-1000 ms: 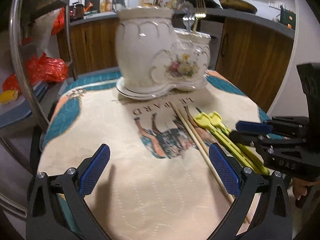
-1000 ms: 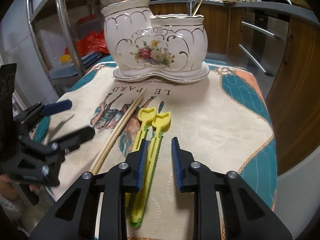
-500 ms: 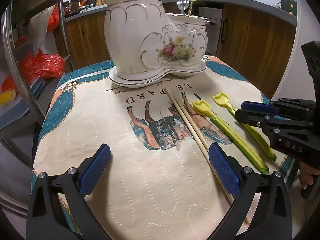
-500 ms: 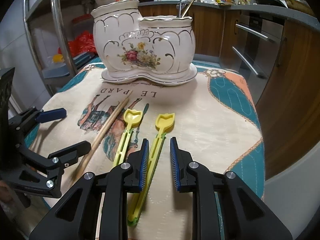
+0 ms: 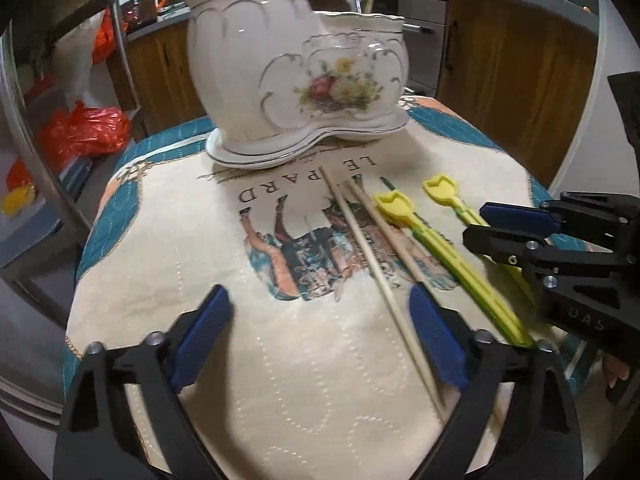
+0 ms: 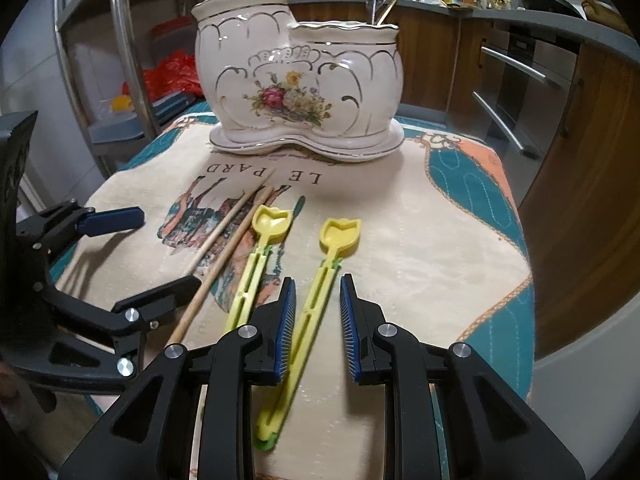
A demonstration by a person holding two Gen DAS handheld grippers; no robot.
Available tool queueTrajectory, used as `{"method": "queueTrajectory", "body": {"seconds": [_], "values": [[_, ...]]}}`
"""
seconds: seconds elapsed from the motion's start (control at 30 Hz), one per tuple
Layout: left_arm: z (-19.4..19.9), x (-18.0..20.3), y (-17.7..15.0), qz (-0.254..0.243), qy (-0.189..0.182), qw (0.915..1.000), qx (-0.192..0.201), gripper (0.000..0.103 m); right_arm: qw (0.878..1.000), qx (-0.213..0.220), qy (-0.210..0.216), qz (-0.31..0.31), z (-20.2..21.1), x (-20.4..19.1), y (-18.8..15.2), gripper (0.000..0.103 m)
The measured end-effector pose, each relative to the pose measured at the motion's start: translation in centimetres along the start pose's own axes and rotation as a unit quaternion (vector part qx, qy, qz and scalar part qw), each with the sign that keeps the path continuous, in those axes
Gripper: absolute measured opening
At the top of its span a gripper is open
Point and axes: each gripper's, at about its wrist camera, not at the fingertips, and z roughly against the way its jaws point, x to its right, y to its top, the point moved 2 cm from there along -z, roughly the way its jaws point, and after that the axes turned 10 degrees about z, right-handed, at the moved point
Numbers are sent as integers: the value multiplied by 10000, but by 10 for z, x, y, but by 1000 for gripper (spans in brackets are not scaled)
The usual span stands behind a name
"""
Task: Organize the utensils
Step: 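Grasp a yellow plastic utensil with the right tool while the left tool grasps a chopstick, then lower the yellow utensil into the short cup while the left tool lowers the chopstick into the tall cup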
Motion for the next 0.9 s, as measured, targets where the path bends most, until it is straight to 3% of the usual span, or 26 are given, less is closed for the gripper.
{"method": "queueTrajectory", "body": {"seconds": [0.13, 0.17, 0.2, 0.23, 0.5, 0.63, 0.77, 0.83, 0.9], "values": [[5, -1, 4, -182, -227, 9994, -190, 46, 10000, -8, 60, -20, 0, 4, -2, 23], [5, -3, 4, -200, -248, 9992, -241, 38, 10000, -12, 67, -1, 1, 4, -2, 19], [6, -6, 5, -254, -187, 9991, -271, 20, 10000, -20, 72, 36, 2, 4, -2, 15], [7, -11, 6, -314, -147, 9989, -318, 13, 10000, -24, 34, 63, 3, 4, -3, 13], [8, -46, 15, -261, -1, 9988, -410, 15, 10000, -47, -52, -2, 7, 18, -4, 15], [3, -31, 21, -596, -134, 9974, -391, 35, 9999, -142, 12, -4, 0, 21, -2, 20], [-6, -12, 29, -911, -112, 9949, -414, 36, 9999, -144, 41, -1, -4, 22, 1, 20], [-13, -10, 34, -934, -179, 9942, -492, 34, 9999, -111, 110, -30, -5, 22, 1, 13], [-18, -13, 38, -909, -240, 9940, -554, 18, 9999, -80, 152, -18, -5, 22, 1, 11]]}}
